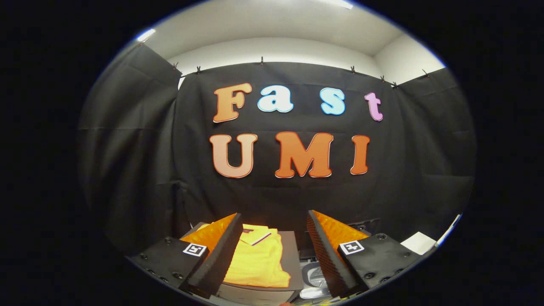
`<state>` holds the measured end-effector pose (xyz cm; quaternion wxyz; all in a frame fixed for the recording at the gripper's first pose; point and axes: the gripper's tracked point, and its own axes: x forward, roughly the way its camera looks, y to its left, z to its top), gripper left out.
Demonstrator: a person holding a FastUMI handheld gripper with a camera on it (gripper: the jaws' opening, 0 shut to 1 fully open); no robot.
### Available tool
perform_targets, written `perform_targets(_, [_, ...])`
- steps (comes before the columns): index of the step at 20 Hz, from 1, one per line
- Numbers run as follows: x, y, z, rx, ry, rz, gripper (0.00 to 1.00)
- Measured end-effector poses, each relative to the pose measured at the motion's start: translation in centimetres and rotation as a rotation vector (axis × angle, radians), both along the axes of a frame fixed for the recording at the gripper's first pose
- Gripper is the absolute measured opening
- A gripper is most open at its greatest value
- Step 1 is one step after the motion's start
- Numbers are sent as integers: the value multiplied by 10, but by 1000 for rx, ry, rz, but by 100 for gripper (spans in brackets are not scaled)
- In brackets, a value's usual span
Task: Put the clothes into the washing machine and then close the washing machine lid.
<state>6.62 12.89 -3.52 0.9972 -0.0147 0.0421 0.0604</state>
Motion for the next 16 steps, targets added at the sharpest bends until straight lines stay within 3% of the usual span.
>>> perform_targets(4, [35, 49, -33, 40, 56, 37, 98])
perform_targets(11, [99, 97, -124, 71, 275, 43, 98])
perform_targets(16, [125, 109, -186, 68, 443, 4, 98])
